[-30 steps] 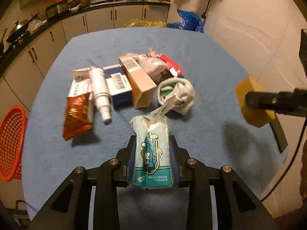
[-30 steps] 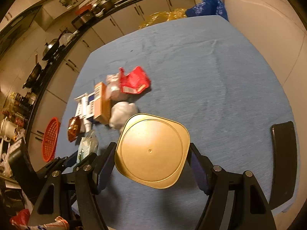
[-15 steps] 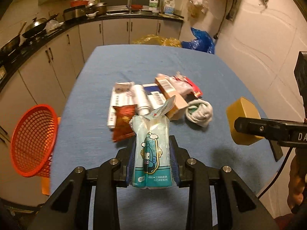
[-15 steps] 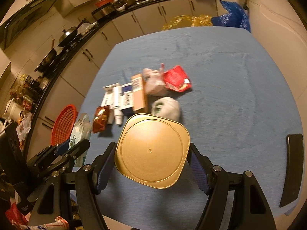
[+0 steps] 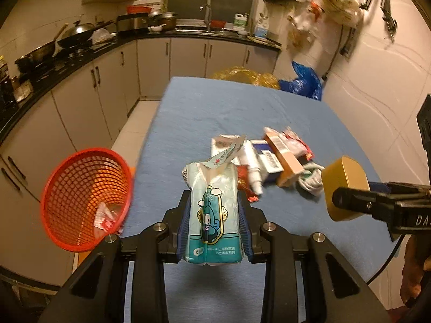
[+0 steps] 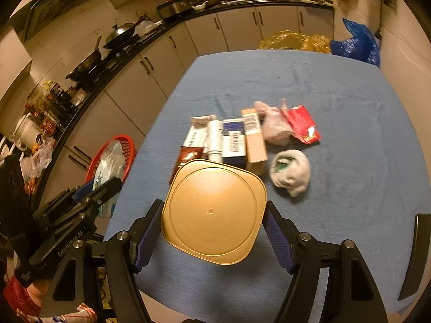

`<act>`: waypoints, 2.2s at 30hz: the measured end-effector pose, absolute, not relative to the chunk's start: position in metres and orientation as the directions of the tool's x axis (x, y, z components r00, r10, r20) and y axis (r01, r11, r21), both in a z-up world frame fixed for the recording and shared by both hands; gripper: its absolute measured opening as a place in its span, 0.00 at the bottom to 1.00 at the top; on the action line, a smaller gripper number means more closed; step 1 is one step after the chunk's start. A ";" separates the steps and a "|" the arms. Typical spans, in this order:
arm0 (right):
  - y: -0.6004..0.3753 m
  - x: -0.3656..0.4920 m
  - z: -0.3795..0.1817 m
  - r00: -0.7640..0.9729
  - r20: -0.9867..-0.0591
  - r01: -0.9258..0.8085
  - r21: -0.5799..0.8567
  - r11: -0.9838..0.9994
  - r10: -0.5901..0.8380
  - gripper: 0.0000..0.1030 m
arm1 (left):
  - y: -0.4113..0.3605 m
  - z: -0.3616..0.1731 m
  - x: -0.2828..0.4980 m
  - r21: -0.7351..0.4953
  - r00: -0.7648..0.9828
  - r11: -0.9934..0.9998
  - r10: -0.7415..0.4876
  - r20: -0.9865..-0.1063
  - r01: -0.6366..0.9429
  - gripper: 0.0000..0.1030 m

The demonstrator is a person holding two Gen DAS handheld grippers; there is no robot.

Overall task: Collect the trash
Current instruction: 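Carry the wipe pack and tan lid over the red wastebasket and release both, then grasp the red snack packet with the left tool while the right tool grasps the white cloth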

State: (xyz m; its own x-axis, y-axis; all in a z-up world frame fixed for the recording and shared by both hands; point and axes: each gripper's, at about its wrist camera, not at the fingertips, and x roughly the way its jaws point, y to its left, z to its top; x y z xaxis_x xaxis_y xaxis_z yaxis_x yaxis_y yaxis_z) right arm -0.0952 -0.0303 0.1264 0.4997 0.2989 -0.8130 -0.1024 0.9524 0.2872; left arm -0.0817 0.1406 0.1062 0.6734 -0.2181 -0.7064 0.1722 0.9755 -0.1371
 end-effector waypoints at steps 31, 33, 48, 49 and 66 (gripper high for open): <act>0.186 -0.013 0.128 0.377 -0.806 -0.378 0.316 0.870 0.457 0.75 | 0.344 0.095 -0.072 -0.153 0.690 0.983 -0.043 -0.722 -0.098 0.32; 0.196 -0.002 0.124 0.363 -0.811 -0.378 0.321 0.869 0.458 0.75 | 0.349 0.090 -0.067 -0.159 0.679 0.982 -0.046 -0.733 -0.106 0.33; 0.229 0.045 0.097 0.292 -0.845 -0.377 0.330 0.865 0.449 0.78 | 0.361 0.063 -0.042 -0.214 0.643 0.968 -0.083 -0.761 -0.128 0.47; 0.229 0.046 0.098 0.294 -0.843 -0.376 0.331 0.865 0.450 0.79 | 0.361 0.064 -0.042 -0.223 0.643 0.967 -0.092 -0.760 -0.126 0.51; 0.169 -0.011 0.122 0.375 -0.805 -0.307 0.360 0.881 0.460 0.80 | 0.343 0.084 -0.071 -0.220 0.675 0.967 -0.077 -0.734 -0.128 0.65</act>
State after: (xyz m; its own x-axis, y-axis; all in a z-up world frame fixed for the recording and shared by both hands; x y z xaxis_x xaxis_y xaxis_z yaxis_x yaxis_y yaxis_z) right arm -0.0110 0.1692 0.1220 0.3754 0.4601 -0.8046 -0.3074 0.8808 0.3602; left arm -0.0706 0.3432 0.0844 0.6752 -0.0772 -0.7336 -0.1285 0.9670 -0.2200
